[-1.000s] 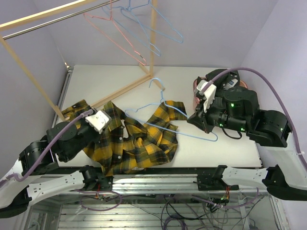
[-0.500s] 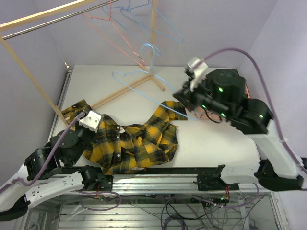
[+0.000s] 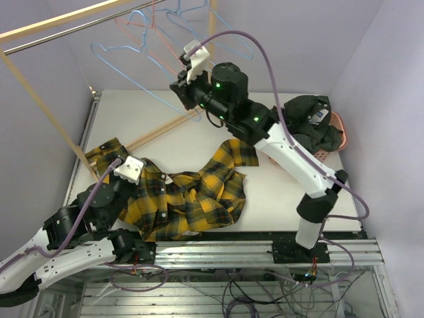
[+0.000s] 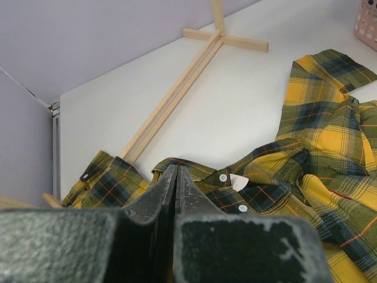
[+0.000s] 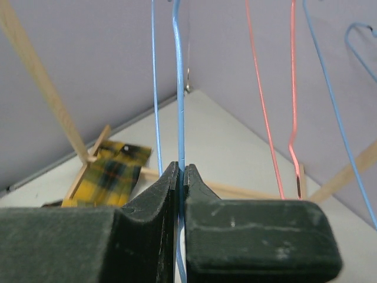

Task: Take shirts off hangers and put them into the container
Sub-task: Place the hanger at the clothesline.

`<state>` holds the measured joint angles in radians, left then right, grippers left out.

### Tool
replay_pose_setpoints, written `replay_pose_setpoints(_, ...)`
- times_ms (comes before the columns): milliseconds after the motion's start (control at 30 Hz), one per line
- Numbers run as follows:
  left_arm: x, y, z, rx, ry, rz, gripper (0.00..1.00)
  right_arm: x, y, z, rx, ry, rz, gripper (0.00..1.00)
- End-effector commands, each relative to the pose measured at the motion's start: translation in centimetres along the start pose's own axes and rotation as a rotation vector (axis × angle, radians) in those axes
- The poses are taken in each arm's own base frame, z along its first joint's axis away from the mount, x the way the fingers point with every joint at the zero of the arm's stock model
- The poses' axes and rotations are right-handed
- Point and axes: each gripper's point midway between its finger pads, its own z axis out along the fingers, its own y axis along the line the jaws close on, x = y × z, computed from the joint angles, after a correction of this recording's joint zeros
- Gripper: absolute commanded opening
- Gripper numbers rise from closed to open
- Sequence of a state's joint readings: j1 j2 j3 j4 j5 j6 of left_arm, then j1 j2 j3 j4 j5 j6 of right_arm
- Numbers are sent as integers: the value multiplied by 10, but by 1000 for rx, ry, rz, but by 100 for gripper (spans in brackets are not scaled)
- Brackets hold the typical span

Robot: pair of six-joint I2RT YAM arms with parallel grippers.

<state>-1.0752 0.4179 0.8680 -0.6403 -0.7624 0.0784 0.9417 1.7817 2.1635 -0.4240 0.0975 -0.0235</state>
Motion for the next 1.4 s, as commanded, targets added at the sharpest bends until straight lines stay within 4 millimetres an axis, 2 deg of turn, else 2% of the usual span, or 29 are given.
replay_pose_setpoints(0,-6,-1,2,1,-38,-27,9,-44,-6,28,44,-201,0,0)
replay_pose_setpoints(200,-4,-1,0,7,-44,-26,9,-36,2,70,37,-247,-15,0)
replay_pose_setpoints(333,-4,3,-3,3,-59,-41,9,-39,3,85,60,-284,-32,0)
replay_pose_setpoints(567,-6,9,-10,-4,-91,-73,10,-43,2,94,96,-333,-54,0)
replay_pose_setpoints(900,-4,6,-8,7,-86,-62,9,-49,3,101,108,-369,-58,0)
replay_pose_setpoints(1133,-5,8,-10,2,-93,-68,9,-37,7,113,93,-367,-58,0)
replay_pose_setpoints(1367,-4,7,-9,6,-90,-65,10,-15,12,127,79,-324,-68,0)
